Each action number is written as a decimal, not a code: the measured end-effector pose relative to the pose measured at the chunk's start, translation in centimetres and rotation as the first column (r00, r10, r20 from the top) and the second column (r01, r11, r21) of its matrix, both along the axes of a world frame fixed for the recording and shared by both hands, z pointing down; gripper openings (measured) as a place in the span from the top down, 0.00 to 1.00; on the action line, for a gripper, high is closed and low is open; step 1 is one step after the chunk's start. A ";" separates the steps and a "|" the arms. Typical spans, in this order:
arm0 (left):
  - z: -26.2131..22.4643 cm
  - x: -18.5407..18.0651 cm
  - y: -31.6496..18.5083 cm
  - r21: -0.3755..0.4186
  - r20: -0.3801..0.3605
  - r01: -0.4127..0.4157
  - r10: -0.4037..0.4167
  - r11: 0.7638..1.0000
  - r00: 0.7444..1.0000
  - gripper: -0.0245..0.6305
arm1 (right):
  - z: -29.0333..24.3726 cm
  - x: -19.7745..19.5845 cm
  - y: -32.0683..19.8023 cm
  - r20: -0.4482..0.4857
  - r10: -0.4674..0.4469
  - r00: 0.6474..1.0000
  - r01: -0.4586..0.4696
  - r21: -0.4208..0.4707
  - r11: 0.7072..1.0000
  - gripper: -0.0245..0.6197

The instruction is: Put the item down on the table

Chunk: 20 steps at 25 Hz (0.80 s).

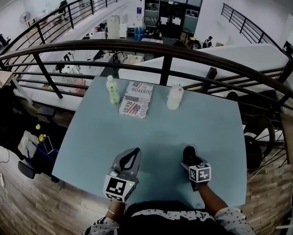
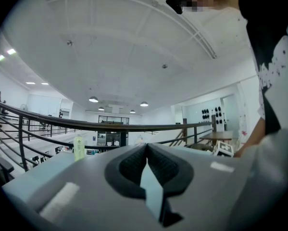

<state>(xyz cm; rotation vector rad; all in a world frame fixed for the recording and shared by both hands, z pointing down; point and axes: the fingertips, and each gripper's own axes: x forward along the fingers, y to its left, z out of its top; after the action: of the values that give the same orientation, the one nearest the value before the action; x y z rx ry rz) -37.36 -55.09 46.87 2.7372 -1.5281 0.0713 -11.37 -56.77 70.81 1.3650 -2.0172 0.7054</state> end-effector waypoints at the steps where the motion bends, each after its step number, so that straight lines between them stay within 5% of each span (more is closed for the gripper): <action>1: 0.0 0.0 0.0 0.000 -0.001 -0.001 0.001 1.000 1.000 0.96 | 0.0 0.0 0.0 -0.003 0.001 1.000 -0.001 0.000 1.000 0.36; 20: -0.6 1.2 0.4 -0.008 -0.020 -0.035 0.035 0.999 0.999 0.96 | -2.5 1.0 -0.3 0.067 0.048 0.997 -0.052 0.058 0.997 0.36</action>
<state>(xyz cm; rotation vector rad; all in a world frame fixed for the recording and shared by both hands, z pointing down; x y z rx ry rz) -36.15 -54.69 46.32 2.7502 -1.4720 0.0499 -10.32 -57.04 68.27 1.4484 -2.0775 0.7257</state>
